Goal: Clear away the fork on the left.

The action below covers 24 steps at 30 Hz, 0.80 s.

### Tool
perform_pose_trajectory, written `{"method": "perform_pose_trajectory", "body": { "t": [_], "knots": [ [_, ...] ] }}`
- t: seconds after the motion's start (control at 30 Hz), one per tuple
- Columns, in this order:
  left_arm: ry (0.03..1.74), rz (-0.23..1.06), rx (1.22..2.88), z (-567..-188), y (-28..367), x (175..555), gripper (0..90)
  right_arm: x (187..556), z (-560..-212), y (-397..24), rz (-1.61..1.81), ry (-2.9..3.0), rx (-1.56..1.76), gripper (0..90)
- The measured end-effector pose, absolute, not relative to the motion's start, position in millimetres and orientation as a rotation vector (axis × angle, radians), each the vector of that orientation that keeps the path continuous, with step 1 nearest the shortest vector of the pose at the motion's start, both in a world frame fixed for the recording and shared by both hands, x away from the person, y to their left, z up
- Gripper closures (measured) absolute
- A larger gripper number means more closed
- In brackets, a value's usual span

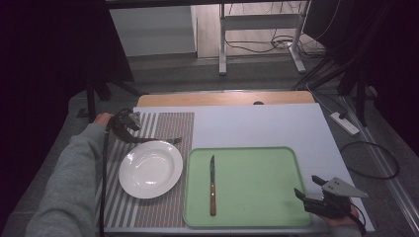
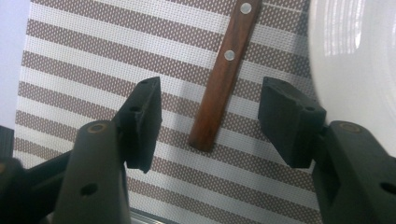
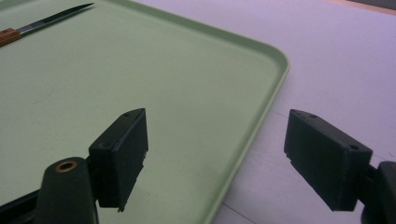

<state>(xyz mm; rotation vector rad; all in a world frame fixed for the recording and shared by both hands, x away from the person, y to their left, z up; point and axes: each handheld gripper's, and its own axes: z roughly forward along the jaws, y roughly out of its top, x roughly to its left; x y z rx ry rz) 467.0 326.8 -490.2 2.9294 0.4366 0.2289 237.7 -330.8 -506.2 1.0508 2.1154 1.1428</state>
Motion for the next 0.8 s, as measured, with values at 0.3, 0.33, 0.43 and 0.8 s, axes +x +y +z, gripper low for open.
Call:
{"method": "perform_pose_trajectory", "body": {
  "t": [0.3, 0.33, 0.43, 0.8],
  "knots": [
    [0.434, 0.132, 2.966, -503, 324, 475, 43.9, 238, -507, -331, 1.134, 2.118, 1.057, 21.7],
    [0.443, 0.112, 2.973, -504, 324, 476, 45.2, 238, -507, -331, 1.134, 2.119, 1.056, 21.7],
    [0.466, 0.068, 2.963, -506, 325, 479, 47.4, 239, -508, -331, 1.130, 2.124, 1.055, 21.7],
    [0.404, -0.023, 3.019, -509, 318, 487, 52.8, 240, -508, -330, 1.126, 2.129, 1.050, 21.7]
  ]
}}
